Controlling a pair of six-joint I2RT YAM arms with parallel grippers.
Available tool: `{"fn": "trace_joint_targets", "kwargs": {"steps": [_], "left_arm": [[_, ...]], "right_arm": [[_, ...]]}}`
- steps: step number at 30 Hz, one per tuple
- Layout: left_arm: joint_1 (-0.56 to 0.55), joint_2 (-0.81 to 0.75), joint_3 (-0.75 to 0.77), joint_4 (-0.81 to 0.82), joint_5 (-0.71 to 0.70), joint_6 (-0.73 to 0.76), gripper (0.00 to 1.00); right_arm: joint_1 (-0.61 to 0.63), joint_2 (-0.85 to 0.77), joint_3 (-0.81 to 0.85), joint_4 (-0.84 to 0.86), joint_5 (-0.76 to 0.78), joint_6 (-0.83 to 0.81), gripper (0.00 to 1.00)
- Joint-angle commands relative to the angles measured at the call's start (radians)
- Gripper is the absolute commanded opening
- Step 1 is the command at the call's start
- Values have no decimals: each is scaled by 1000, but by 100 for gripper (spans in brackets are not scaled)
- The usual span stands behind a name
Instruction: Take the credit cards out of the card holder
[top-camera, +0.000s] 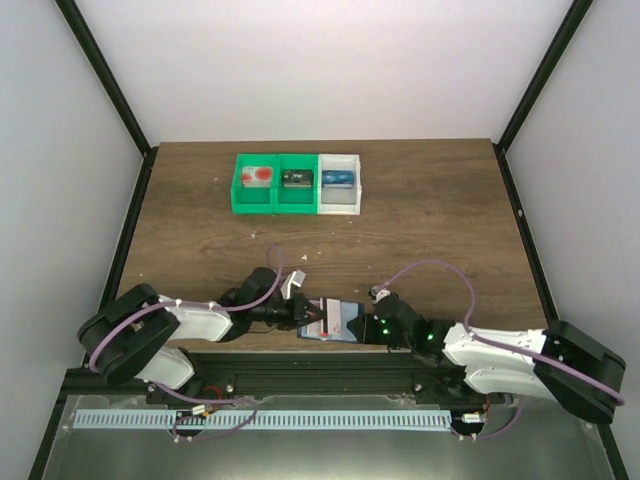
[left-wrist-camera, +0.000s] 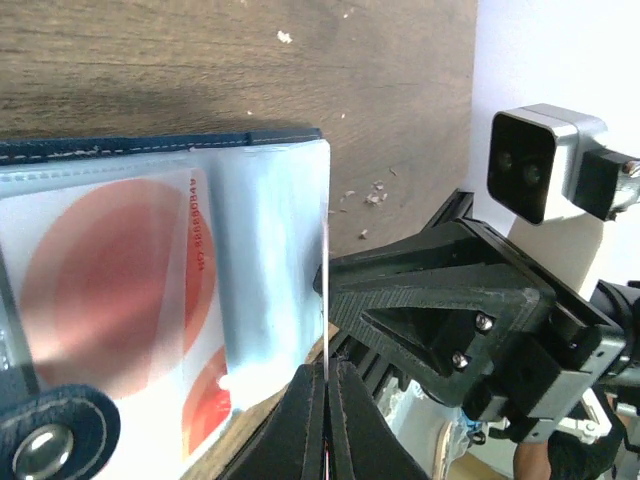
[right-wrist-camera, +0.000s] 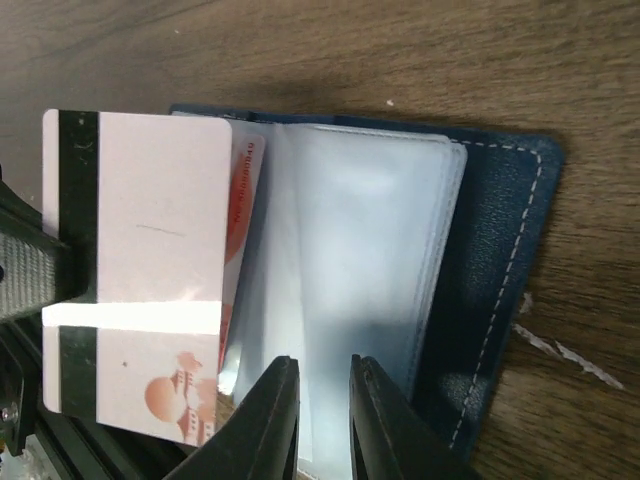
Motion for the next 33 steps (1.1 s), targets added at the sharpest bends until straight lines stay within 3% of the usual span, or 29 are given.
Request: {"fn": "trace_joint_targets", "kwargs": {"steps": [1,6,11,18,23,33], "left_arm": [[21,-99,-15,-115,-33,27,0],[77,-226,-33,-190,-48,47,0],[141,-342,-49,-219,-5,54,0],[166,-459,6,-284,35,31,0],[167,-485,19,-276,83,-18,0],[168,-501,65,-330,93,-46,0]], "right_arm": [[6,-86,-15,-15,24,-77,17],[5,-230,3,-36,45,-220,18],[6,-345,11,23,43,-490,18],[5,-402,-4,158,-53,-860,17],[4,-358,29,200,-71,-1065,20],[18,-247,18,385,-49,-1396,46]]}}
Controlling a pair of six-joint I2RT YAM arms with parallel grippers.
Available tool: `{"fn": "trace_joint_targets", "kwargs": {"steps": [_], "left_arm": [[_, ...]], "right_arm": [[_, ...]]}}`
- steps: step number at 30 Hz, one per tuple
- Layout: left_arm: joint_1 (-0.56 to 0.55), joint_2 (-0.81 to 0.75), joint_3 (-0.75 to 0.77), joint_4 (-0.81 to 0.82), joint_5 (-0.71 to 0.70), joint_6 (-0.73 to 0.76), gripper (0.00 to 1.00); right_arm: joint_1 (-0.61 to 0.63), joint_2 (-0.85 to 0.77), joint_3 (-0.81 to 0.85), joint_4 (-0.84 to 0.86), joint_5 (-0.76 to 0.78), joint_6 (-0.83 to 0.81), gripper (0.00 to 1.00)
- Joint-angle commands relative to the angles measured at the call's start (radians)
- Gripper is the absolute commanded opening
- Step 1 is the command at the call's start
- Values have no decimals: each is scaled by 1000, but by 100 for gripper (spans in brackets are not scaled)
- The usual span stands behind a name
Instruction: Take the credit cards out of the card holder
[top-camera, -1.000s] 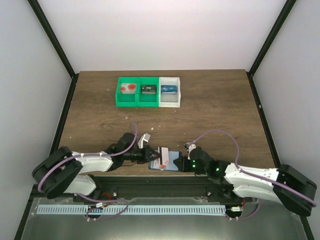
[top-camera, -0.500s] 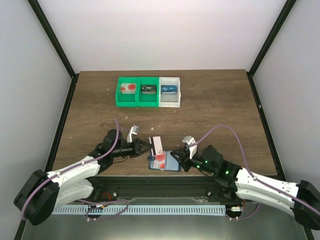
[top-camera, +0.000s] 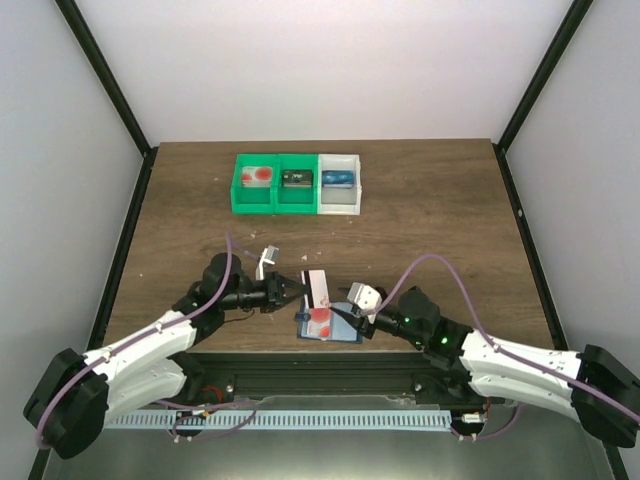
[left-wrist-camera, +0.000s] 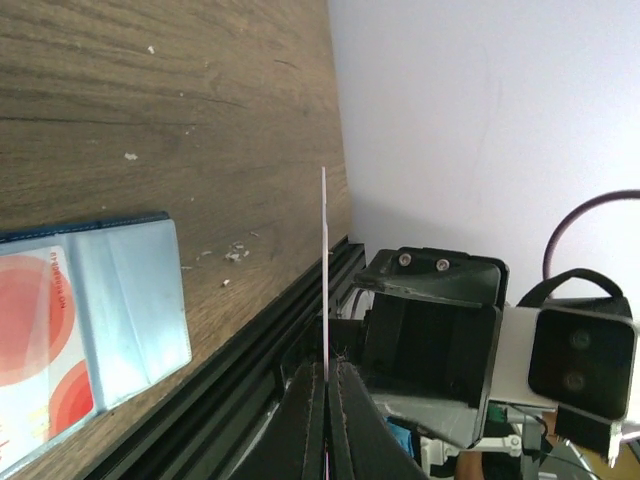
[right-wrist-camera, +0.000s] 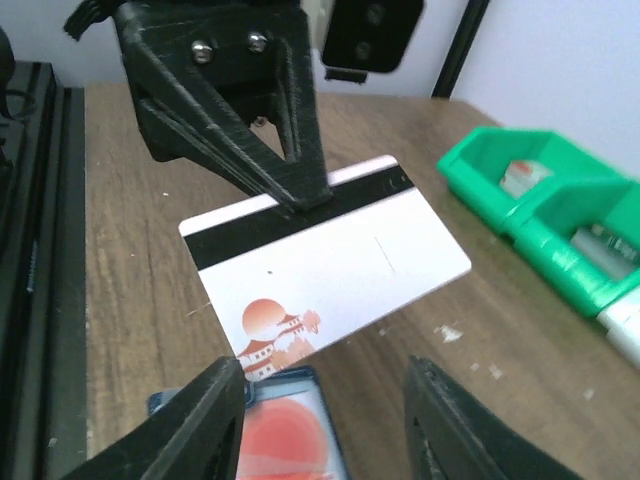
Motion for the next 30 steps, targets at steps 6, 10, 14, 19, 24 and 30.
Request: {"fn": "trace_joint_targets", "kwargs": {"steps": [6,10,14,19,24,30], "left_arm": [[5,-10,39,-37,-1,-49,0],[4,-1,38,-32,-9,-73,0],[5,11,40,-19,-7,-91,0],[4,7,30,0,-5,-124,0],[4,-5,9,26,-11,-158,0],[4,-21,5,19,-5,-164,0]], "right_arm": [[16,25,-24,254,8,-364,51],[15,70,5,219,25,-423,54],[17,94,19,192,-1,-451,57],[34,124,19,181,-5,-483,58],[64,175,31,189,17,-514,57],[104,213,41,266,142,-557,51]]}}
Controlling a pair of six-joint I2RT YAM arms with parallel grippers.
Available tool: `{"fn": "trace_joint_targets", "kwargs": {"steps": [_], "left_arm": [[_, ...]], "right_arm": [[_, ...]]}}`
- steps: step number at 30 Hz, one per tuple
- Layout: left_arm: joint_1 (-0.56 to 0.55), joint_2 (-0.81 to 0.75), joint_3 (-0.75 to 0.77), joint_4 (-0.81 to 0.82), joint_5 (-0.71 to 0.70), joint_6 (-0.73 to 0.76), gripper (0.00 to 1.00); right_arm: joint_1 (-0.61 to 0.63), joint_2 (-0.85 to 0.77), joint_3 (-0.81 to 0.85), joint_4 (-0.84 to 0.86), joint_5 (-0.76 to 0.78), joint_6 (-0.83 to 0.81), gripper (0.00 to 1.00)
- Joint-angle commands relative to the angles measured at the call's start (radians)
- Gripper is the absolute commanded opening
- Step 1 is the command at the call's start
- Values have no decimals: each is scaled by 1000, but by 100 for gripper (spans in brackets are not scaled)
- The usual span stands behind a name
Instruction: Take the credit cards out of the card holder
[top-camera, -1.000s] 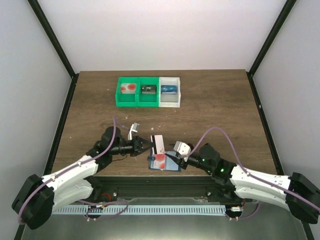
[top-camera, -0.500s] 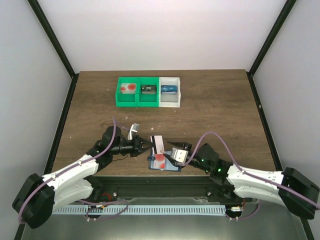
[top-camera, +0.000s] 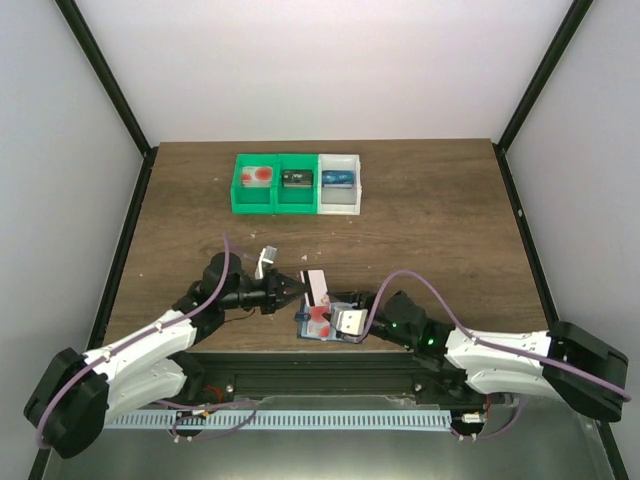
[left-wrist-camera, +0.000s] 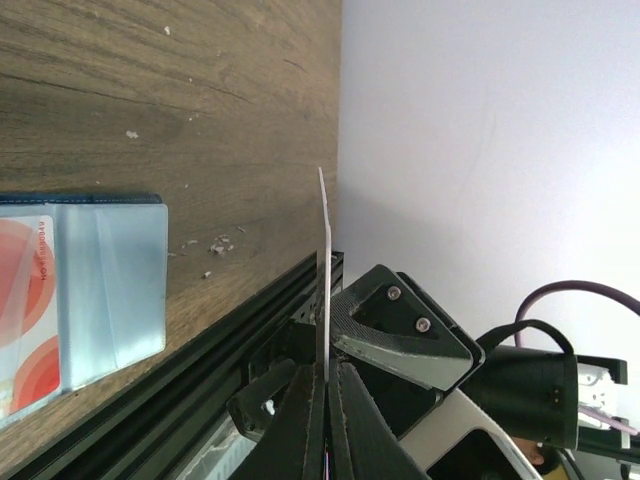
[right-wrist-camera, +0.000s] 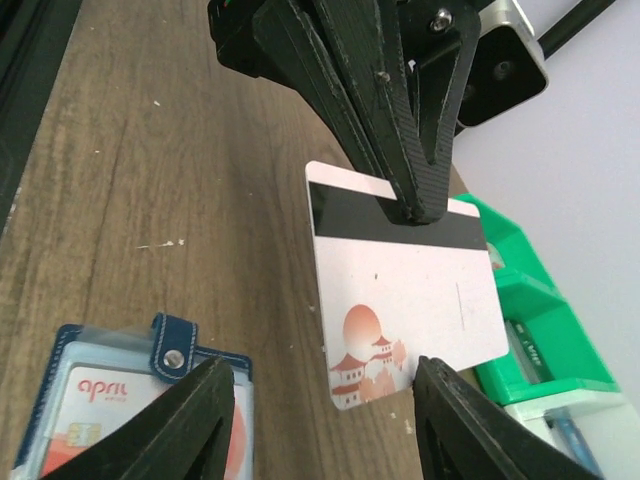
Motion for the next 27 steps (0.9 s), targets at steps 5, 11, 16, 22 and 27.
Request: {"fn": "trace_joint_targets", "kwargs": {"steps": [5,11,16,22,27], "left_arm": [[4,-34,-10,23,5,-31,0],[3,-31,-18,31,21,-40,0],[3,-23,-25,24,32,-42,0],[4,-27,-34,39,21,-43,0],[4,-49,-19,39,-5,-2,32]], "right_arm": [[68,59,53,119,129,-73,49],[124,119,62,182,221,-138,37],[141,133,44,258,271,-148,26],[151,108,26,259,274,-142,1],[152,48,18,237,236,-51,0]]}}
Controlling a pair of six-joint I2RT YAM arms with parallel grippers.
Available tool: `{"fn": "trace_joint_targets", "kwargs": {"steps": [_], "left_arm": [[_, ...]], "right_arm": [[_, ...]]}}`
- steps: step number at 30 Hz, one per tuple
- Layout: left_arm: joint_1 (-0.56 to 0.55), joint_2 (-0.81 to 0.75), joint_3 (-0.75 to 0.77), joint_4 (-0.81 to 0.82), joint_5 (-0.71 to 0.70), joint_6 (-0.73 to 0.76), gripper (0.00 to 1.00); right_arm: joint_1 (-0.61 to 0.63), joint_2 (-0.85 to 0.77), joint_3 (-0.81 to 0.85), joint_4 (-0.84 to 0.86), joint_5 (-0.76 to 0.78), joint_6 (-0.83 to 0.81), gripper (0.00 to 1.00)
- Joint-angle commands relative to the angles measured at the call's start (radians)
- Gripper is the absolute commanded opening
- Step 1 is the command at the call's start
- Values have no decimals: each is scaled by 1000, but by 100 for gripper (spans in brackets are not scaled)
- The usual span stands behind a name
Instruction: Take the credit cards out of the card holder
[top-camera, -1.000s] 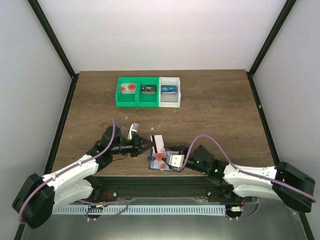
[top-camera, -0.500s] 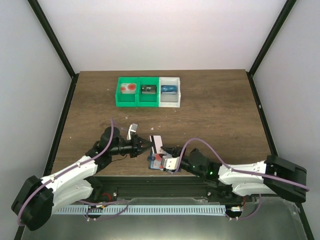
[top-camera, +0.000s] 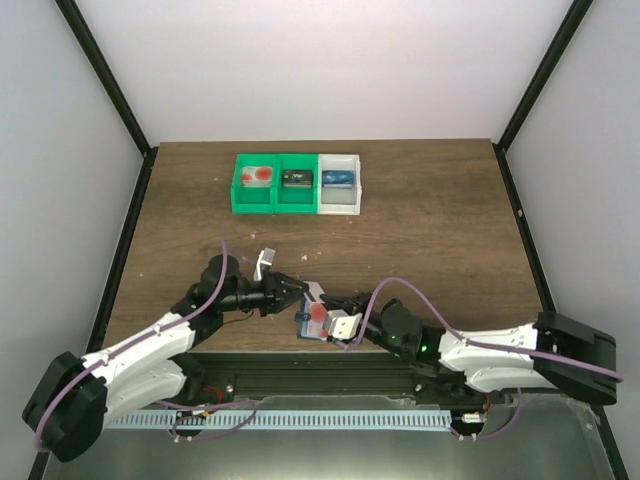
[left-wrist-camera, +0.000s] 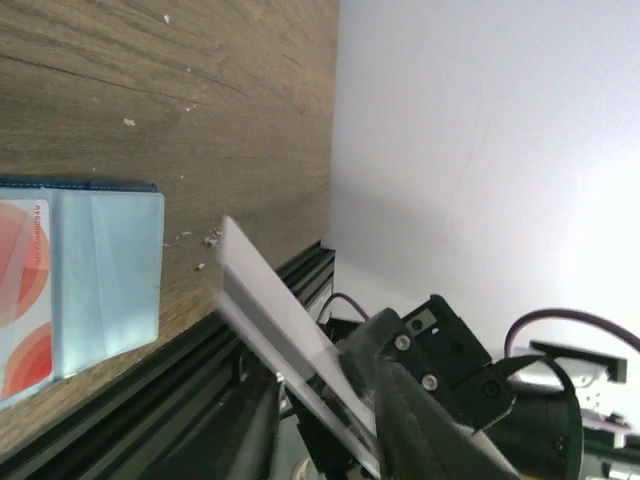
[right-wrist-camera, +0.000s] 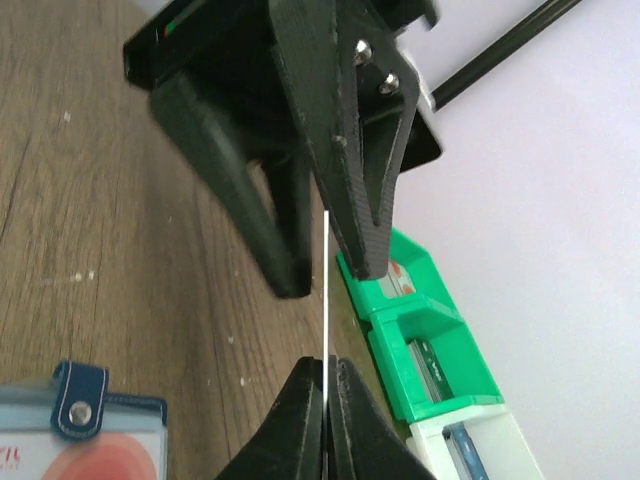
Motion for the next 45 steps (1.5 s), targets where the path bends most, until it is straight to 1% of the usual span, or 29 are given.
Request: {"fn": "trace_joint_targets", "kwargs": {"steps": [1,3,4,8,11,13,15,16,17,20,23,25,28,30,36,41,43,45], "left_arm": [[1,-33,10,18,-29,52,41],[2,-53,18,9,-44,83,57],[2,-63,25,-1,-50,103,62],[5,-111,44,-22,-96,194,70],[6,-187,17,34,-140,237,73],[4,-243,14,37,-176,261,76],[5,-280,28,10,-198,315,76],[5,-290,42,-29,-206,344,76],[5,-297,57,-65,-209,378,76],[6,-301,108,-163,-225,456,76],[5,-303,135,-203,-225,478,76],[6,-302,143,-210,-211,480,76],[4,-308,144,-209,-181,469,76],[5,-318,128,-171,-158,438,75],[4,-337,27,75,-102,279,67],[6,-287,-46,266,-50,154,62],[4,-260,-73,374,-30,104,61],[4,-238,-91,440,-20,70,59]], "right_arm": [[12,-71,6,27,-36,118,0],[11,-96,11,34,-1,217,0],[11,-108,24,20,23,277,1],[11,-128,127,-198,80,581,1],[11,-131,171,-283,56,776,0],[11,-131,195,-327,57,925,1],[11,-136,222,-386,82,1099,0],[10,-139,237,-418,89,1220,0],[10,-144,250,-433,82,1282,0],[9,-158,264,-457,58,1418,0],[7,-195,264,-474,78,1524,0],[7,-246,228,-431,81,1570,0],[6,-354,140,-312,105,1682,0],[5,-408,98,-245,119,1744,0],[5,-457,80,-226,143,1845,0],[4,-450,32,-121,159,1974,1],[4,-427,31,-98,159,2011,0],[4,-396,36,-70,148,2026,1]]}}
